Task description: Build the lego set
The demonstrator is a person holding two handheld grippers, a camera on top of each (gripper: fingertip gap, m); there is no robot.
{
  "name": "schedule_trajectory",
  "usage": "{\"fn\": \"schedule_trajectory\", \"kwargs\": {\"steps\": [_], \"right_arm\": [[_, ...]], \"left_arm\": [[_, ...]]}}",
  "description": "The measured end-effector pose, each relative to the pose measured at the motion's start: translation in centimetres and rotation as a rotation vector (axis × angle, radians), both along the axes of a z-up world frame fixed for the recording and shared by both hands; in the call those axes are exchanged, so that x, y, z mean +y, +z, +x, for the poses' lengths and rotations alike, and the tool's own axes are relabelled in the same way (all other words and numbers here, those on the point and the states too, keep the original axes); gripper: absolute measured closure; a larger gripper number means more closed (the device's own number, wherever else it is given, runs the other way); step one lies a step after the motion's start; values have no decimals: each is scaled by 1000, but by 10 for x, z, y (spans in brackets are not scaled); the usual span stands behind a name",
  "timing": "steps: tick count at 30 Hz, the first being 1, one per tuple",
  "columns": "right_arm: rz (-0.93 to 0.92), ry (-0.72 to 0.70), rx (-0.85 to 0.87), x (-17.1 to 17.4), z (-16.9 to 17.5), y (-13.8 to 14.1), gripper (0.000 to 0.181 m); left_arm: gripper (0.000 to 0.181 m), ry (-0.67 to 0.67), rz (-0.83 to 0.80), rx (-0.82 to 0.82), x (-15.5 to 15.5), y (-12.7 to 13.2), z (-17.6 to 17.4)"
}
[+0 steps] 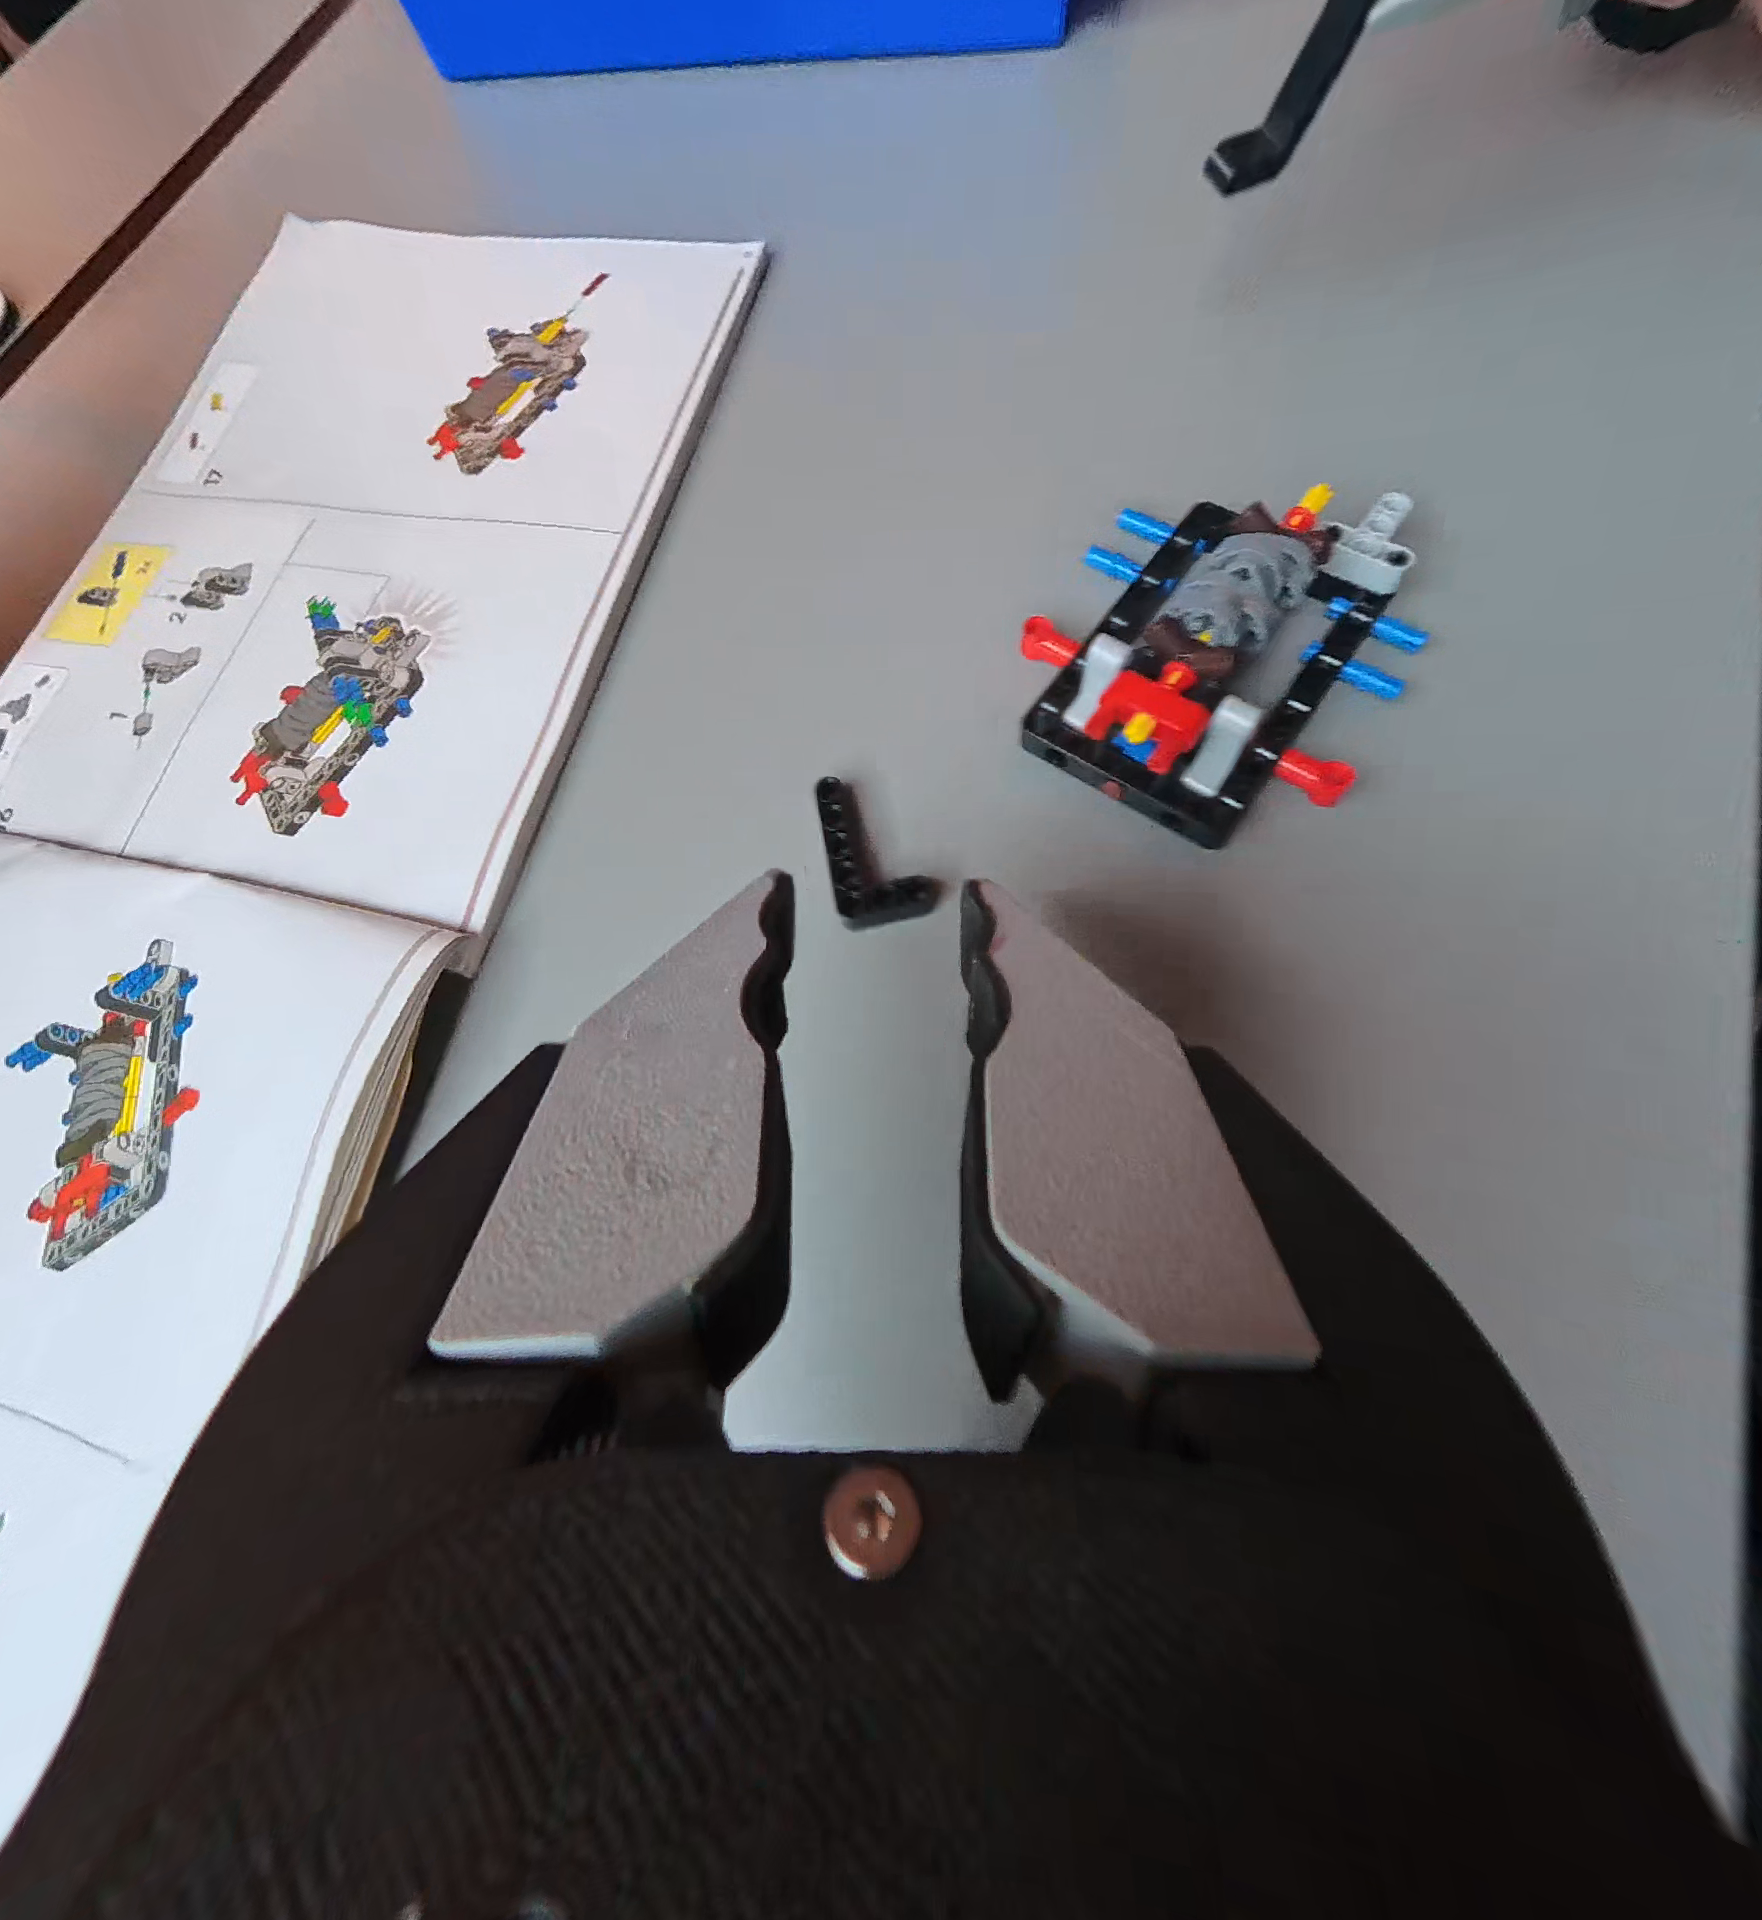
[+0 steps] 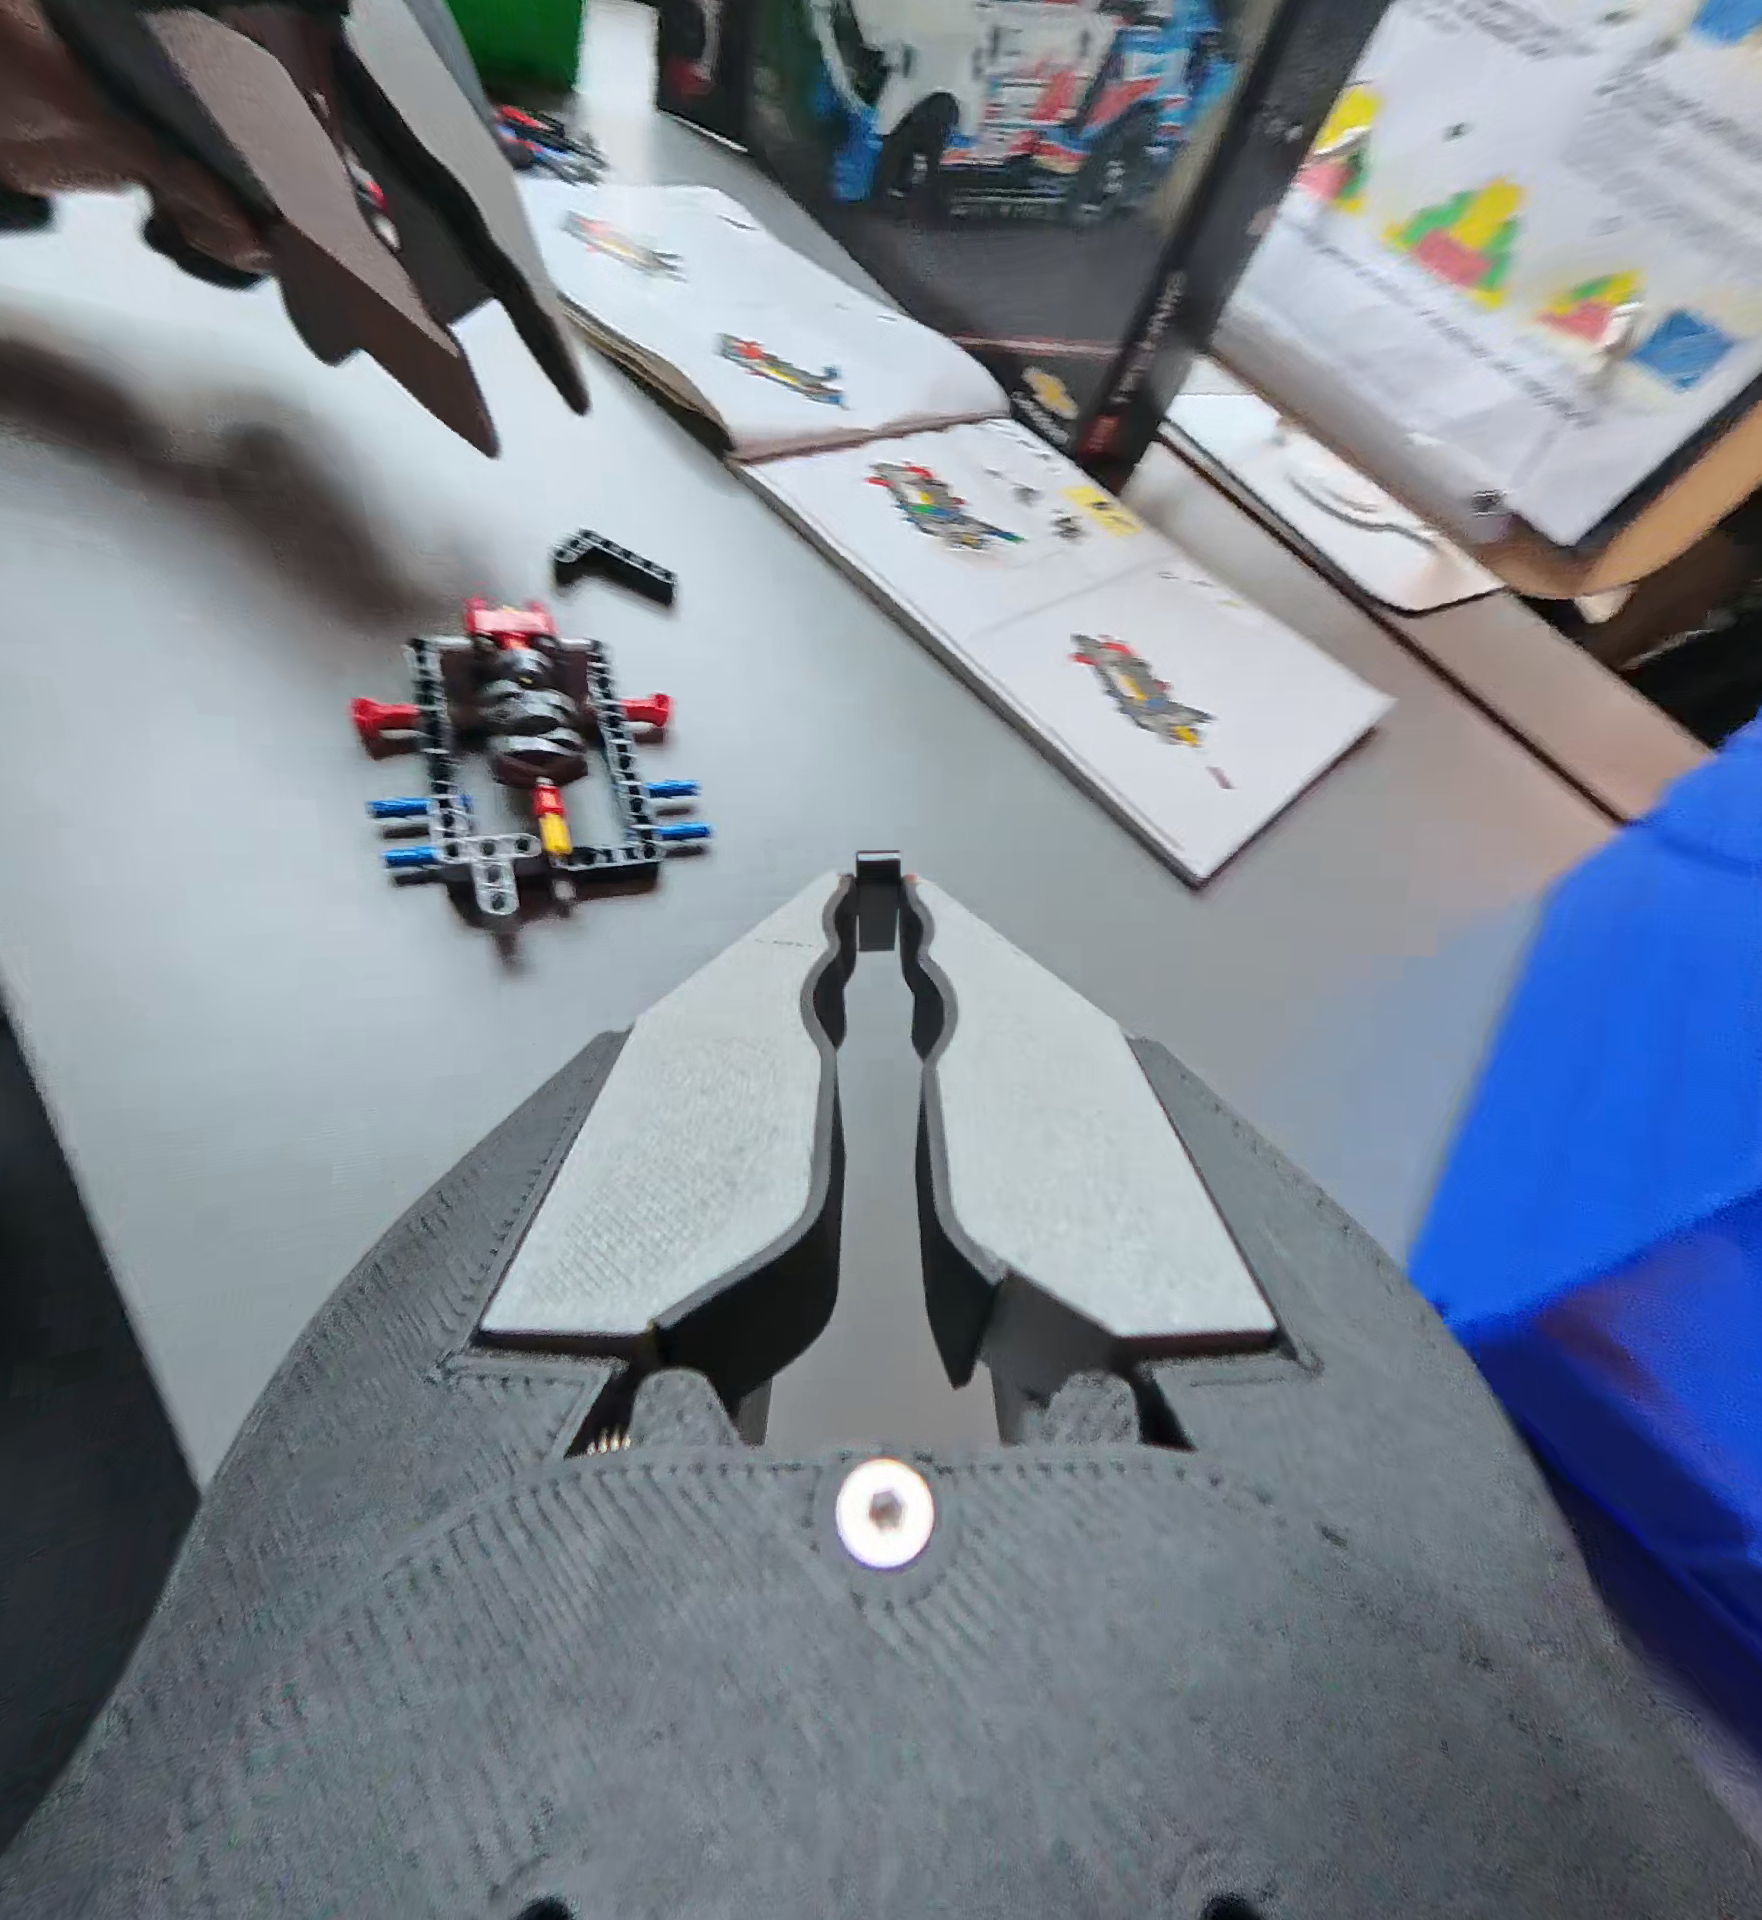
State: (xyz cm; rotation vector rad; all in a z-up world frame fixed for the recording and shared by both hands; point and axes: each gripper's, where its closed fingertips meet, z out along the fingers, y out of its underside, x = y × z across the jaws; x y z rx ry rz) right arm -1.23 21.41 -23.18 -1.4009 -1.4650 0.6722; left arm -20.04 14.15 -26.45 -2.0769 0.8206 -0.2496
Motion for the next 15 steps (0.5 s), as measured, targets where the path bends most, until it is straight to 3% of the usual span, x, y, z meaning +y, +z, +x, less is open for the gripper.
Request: {"fn": "schedule_trajectory", "kwargs": {"steps": [5,10,15], "right_arm": [[145,-99,-26,23,2,-9,177],[92,-53,-74,22,-12,-28,177],[110,-31,-173,23,-19,-47,177]], "left_arm": [[154,-21,143,-20,27,-4,-5],[153,-11,184,-84,21,7,-11],[157,-108,185,-111,6,9,2]]}}
